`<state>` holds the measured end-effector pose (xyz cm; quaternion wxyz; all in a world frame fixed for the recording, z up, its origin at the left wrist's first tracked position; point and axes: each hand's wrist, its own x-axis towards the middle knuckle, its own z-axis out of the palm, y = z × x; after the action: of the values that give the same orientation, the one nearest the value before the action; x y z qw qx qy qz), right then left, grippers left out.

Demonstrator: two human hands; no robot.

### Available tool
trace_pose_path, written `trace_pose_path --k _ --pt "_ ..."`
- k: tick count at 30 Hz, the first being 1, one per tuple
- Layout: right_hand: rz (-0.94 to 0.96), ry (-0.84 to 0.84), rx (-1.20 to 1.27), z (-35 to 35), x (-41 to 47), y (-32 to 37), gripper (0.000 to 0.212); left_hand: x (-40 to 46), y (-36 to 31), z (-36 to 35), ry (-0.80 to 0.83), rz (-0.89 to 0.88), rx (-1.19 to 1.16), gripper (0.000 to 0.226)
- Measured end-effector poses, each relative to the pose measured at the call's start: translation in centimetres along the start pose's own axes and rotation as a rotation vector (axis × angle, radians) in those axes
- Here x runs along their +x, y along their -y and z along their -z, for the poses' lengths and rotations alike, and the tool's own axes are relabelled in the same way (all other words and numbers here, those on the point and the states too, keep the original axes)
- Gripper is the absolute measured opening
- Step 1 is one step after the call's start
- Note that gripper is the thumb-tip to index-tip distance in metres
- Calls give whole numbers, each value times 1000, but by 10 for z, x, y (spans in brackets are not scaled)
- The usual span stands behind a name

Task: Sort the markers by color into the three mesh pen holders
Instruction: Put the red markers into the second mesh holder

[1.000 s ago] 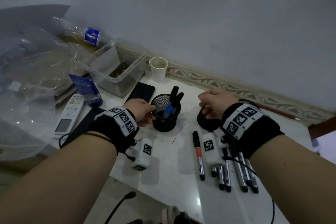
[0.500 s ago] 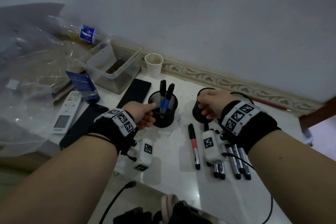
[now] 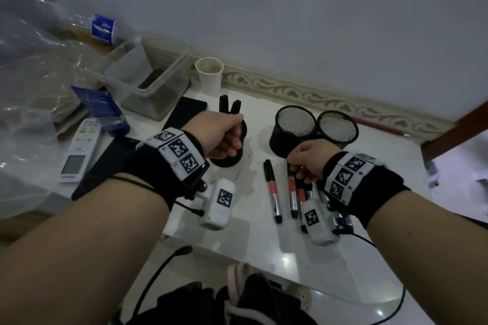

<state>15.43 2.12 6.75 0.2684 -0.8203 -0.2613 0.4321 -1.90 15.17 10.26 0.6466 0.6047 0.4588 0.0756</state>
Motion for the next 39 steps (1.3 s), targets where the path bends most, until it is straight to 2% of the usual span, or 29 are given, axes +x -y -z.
trace_pose_path --k 4,9,22,28,31,35,39 --pt "-94 -2 -50 -1 -1 -10 7 0 -9 -14 33 -54 18 30" --pt "-171 21 -193 -9 -1 -16 22 3 -7 -25 27 -43 57 27" --pt "-14 14 -456 -29 3 -18 36 5 11 -21 -13 8 134 24" --pt "19 -4 -685 -44 3 -10 46 5 13 -18 -22 8 123 25" --pt "17 22 -730 -49 4 -11 43 4 14 -16 -20 11 122 26" --pt "-40 25 -688 -51 8 -11 56 2 14 -14 -11 8 121 26" --pt "-49 60 -748 -56 15 -14 48 2 14 -13 3 12 126 26"
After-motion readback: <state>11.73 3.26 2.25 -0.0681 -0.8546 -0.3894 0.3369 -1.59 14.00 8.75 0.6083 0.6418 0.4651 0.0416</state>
